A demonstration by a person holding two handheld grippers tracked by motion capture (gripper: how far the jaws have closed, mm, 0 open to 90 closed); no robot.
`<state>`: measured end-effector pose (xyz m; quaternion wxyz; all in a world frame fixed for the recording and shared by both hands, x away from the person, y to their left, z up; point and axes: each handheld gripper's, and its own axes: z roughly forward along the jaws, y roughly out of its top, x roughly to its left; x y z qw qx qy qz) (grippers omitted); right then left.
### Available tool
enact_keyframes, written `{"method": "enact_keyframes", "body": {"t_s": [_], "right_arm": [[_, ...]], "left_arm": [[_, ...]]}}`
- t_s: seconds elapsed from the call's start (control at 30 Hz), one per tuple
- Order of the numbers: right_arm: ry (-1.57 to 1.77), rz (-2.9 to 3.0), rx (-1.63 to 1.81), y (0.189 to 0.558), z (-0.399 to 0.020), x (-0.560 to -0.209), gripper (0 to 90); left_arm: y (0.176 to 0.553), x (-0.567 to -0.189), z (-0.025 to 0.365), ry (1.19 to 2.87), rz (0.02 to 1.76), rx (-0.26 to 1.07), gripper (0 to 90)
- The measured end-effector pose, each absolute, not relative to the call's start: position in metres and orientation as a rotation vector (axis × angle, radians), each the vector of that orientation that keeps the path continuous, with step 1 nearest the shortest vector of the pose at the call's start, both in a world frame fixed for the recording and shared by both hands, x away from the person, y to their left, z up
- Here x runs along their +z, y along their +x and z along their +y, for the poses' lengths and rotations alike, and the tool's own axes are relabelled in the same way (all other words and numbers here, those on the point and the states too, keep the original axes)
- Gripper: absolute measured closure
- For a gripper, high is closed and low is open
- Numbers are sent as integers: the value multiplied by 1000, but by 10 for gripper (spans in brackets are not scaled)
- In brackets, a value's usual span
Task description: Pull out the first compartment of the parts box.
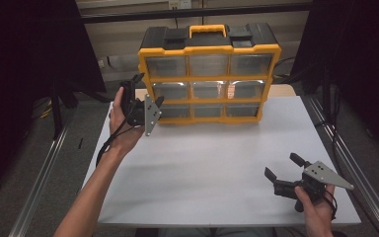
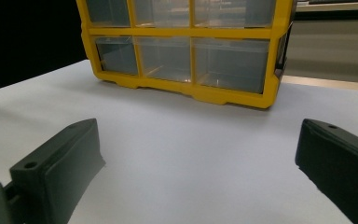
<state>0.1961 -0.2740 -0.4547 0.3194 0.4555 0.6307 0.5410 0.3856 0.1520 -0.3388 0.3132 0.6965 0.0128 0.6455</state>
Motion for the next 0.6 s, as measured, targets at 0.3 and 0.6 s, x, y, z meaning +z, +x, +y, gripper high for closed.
{"method": "enact_keyframes", "body": {"t_s": [0.3,0.6], "right_arm": [[1209,1659,1425,197,-274,-455,1],[1200,1658,1426,196,-274,-455,3]], "left_arm": [[400,-337,152,1880,-30,1848,108],[415,-333,142,1951,-168,1999,164]]}}
